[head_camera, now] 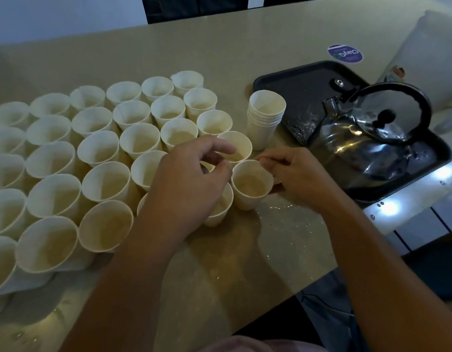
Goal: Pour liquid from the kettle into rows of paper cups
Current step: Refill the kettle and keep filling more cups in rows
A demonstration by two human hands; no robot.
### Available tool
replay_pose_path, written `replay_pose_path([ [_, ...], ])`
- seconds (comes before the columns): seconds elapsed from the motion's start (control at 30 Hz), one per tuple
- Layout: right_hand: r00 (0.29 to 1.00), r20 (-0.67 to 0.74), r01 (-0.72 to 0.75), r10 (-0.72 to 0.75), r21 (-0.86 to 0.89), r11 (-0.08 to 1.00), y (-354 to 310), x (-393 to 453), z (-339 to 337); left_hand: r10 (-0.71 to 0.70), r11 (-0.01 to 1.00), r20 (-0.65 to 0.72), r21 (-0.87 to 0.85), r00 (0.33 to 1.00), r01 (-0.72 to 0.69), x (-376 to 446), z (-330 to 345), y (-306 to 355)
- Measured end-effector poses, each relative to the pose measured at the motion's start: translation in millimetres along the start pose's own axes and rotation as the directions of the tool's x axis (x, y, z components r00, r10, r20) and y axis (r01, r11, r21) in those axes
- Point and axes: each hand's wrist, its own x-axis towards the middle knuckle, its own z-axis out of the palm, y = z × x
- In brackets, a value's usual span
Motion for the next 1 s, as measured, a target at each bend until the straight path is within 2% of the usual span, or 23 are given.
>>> replay_pose_path([
  [0.13,0.999,0.045,0.004,-0.004,-0.005,1.0,-3.4,-2.8,5.6,-0.004,1.0,0.014,-0.027,1.0,0.004,-1.2,5.5,-1.5],
  [0.2,0.999,0.017,0.04,-0.039,-0.012,0.999,-4.4,-3.7,3.7,-0.005,1.0,0.019,-0.028,1.0,0.006,-0.3,7.6,-1.7],
  [0.3,0.959,-0.244,0.139,-0.144,-0.035,0.99,-7.5,4.3,-6.3,-0.017,0.999,0.017,-0.034,1.0,0.017,3.4,9.0,-0.5],
  [0.33,0.922,-0.333,0.176,-0.195,-0.086,0.981,-8.5,10.5,-10.5,-0.019,0.999,0.015,-0.036,1.0,0.019,5.2,9.6,0.9],
  [0.4,0.864,-0.405,0.217,-0.299,-0.236,0.947,-10.0,23.9,-15.7,-0.021,0.999,0.017,-0.048,1.0,0.021,8.0,12.0,4.1],
  [0.5,0.851,-0.371,0.215,-0.372,-0.4,0.891,-13.4,40.9,-16.9,-0.004,0.998,0.024,-0.068,1.0,0.006,9.7,17.7,9.7],
  [0.67,0.892,-0.304,0.141,-0.336,-0.518,0.844,-11.0,53.5,-18.5,0.029,0.997,0.017,-0.079,0.999,-0.027,10.7,24.4,11.2],
  [0.83,0.834,-0.415,0.167,-0.364,-0.439,0.883,8.5,43.8,-12.3,0.034,0.994,-0.008,-0.107,0.999,-0.034,18.4,26.2,15.9],
  [1.0,0.744,-0.513,0.274,-0.429,-0.351,0.895,22.4,44.4,-8.0,0.059,0.994,-0.024,-0.09,0.998,-0.061,43.8,22.4,30.1],
])
